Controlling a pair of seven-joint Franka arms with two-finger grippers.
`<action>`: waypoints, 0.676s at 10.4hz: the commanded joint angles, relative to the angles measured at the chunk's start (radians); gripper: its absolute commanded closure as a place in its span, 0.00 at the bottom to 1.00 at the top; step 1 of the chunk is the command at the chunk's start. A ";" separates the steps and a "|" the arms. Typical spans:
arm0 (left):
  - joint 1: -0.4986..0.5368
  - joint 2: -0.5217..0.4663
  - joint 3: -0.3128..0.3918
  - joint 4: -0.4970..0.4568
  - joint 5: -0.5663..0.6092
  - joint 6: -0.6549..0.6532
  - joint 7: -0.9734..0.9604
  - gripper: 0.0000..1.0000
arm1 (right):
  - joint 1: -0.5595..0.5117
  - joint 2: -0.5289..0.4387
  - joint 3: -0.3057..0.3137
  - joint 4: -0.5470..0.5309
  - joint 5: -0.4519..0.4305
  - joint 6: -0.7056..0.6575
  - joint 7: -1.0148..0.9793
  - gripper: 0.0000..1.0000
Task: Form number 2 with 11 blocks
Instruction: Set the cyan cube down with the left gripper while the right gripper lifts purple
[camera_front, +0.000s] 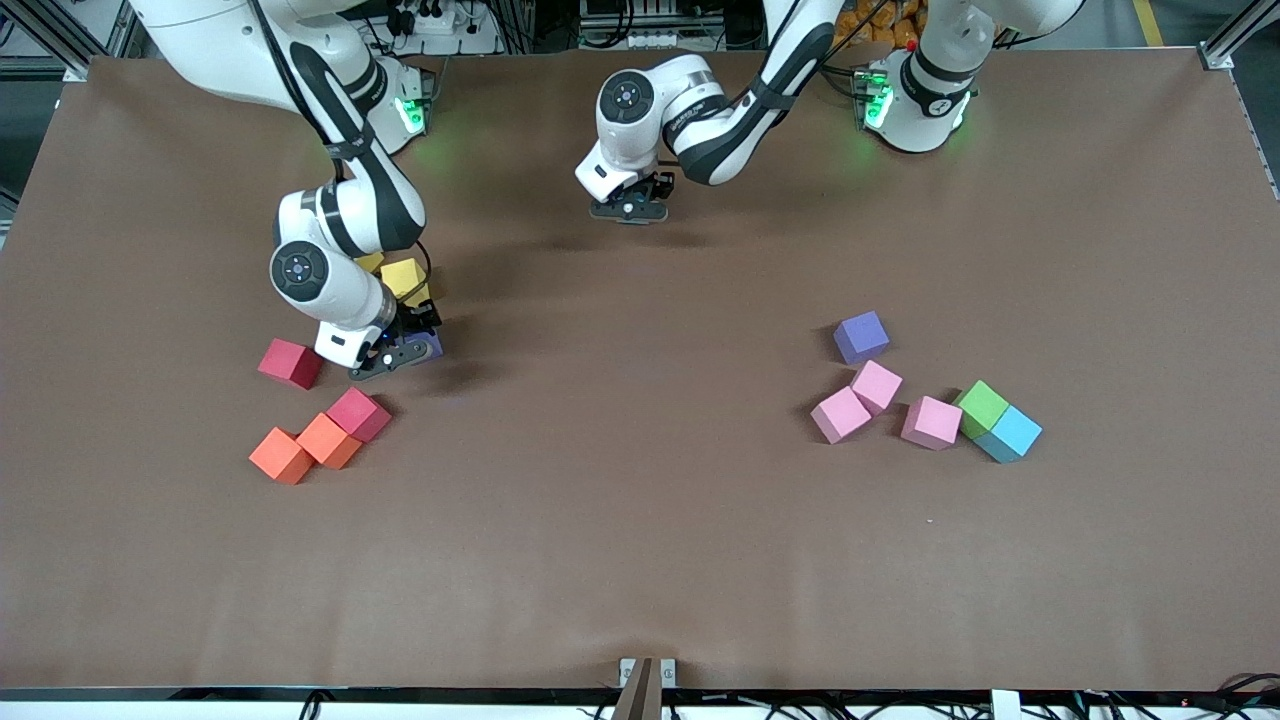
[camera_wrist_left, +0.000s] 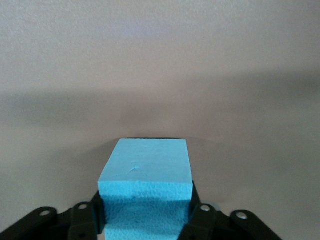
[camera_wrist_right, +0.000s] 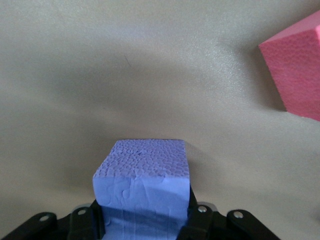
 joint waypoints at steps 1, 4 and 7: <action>-0.009 0.018 0.018 0.029 -0.021 -0.018 0.002 0.31 | 0.001 -0.041 0.007 0.013 0.019 -0.061 0.002 0.65; -0.009 0.020 0.018 0.029 -0.021 -0.022 -0.001 0.00 | 0.037 -0.052 0.007 0.047 0.090 -0.110 0.038 0.65; -0.003 -0.006 0.017 0.146 -0.021 -0.206 -0.065 0.00 | 0.137 -0.074 0.007 0.073 0.091 -0.144 0.179 0.65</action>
